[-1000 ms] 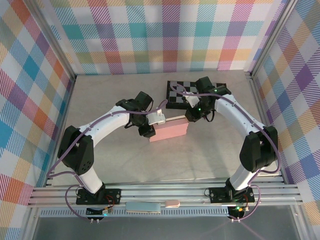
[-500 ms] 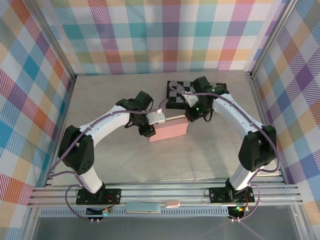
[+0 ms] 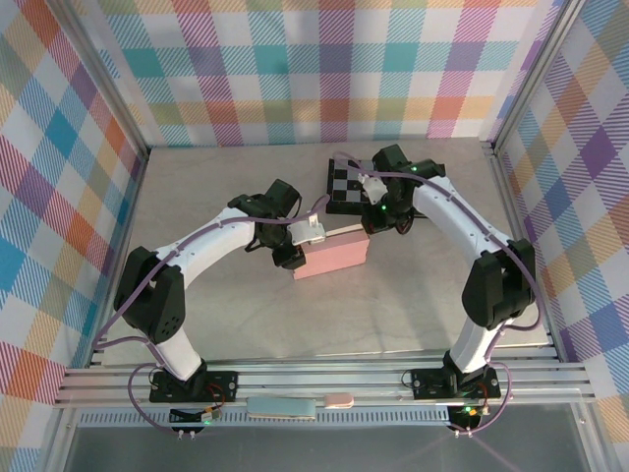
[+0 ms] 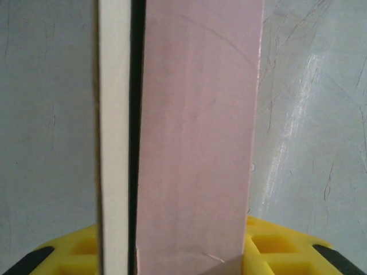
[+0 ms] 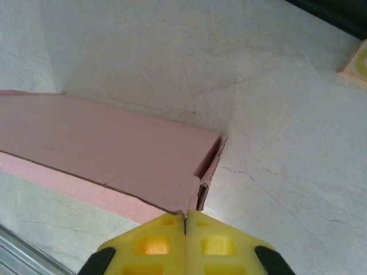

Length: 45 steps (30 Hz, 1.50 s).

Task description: Fold the paper box

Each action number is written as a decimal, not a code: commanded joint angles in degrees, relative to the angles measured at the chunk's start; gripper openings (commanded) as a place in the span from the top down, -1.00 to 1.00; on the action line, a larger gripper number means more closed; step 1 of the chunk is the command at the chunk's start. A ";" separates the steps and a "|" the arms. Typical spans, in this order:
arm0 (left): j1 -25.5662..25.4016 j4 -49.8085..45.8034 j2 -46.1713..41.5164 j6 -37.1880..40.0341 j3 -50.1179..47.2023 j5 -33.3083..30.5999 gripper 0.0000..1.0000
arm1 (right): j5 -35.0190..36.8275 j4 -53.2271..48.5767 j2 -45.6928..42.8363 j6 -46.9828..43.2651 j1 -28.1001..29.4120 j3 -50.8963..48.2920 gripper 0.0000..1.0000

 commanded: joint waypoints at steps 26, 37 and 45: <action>1.24 10.63 -5.71 -13.62 -2.38 -1.02 -0.12 | 7.99 9.60 -6.41 6.84 3.57 -11.85 1.00; 1.24 12.09 -14.03 -30.83 -5.11 -6.85 -0.18 | 9.14 9.66 -6.85 10.82 4.22 -11.39 1.00; 1.27 -6.49 -12.64 -45.31 2.94 -8.38 0.10 | 8.92 8.99 -6.69 12.07 4.32 -10.73 1.00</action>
